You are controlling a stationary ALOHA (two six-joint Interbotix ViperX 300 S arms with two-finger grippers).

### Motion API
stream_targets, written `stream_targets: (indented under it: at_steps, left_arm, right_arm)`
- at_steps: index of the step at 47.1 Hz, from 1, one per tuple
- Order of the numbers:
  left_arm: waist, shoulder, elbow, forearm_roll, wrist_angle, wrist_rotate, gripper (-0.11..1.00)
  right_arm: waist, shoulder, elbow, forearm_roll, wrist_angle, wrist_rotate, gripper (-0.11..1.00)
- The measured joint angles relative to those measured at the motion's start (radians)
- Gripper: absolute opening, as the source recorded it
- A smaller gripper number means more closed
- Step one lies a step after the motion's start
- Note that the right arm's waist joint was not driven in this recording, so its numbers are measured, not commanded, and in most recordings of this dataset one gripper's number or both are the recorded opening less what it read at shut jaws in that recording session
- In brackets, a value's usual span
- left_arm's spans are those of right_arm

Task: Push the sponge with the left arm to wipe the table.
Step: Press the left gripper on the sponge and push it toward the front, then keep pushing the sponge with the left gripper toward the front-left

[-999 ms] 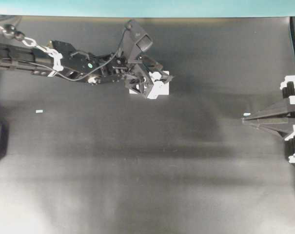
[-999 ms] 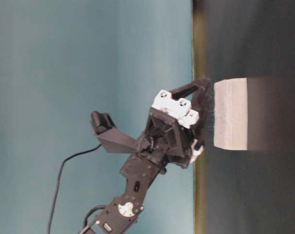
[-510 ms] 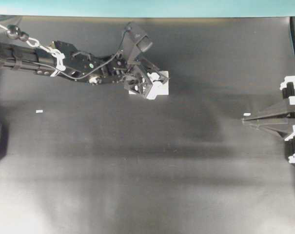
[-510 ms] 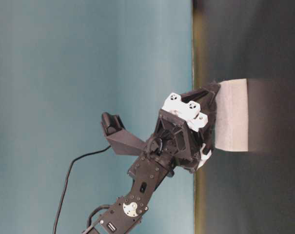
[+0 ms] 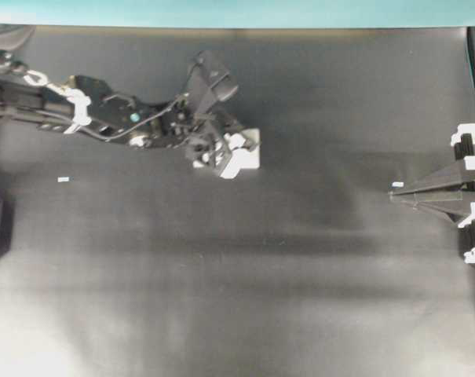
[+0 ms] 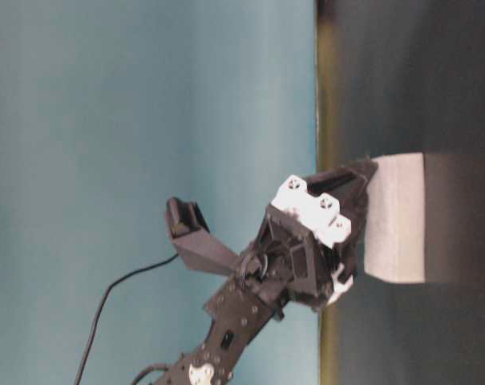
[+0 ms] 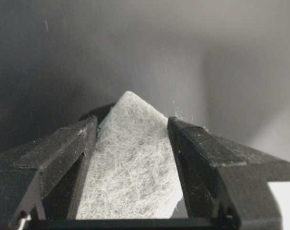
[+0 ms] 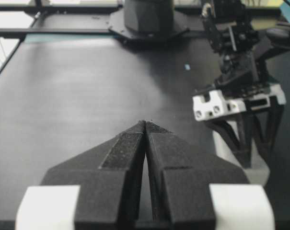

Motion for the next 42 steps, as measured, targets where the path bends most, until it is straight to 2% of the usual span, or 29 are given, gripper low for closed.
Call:
stream_targets:
  at_steps: [21, 42]
  left_arm:
    - [-0.117, -0.137, 0.186, 0.0, -0.011, -0.107, 0.6]
    - [-0.275, -0.221, 0.327, 0.0, -0.057, -0.262, 0.6]
  right_arm:
    - [0.0, -0.021, 0.012, -0.002, 0.0, 0.0, 0.0]
    - [0.0, -0.023, 0.014, -0.002, 0.0, 0.0, 0.0]
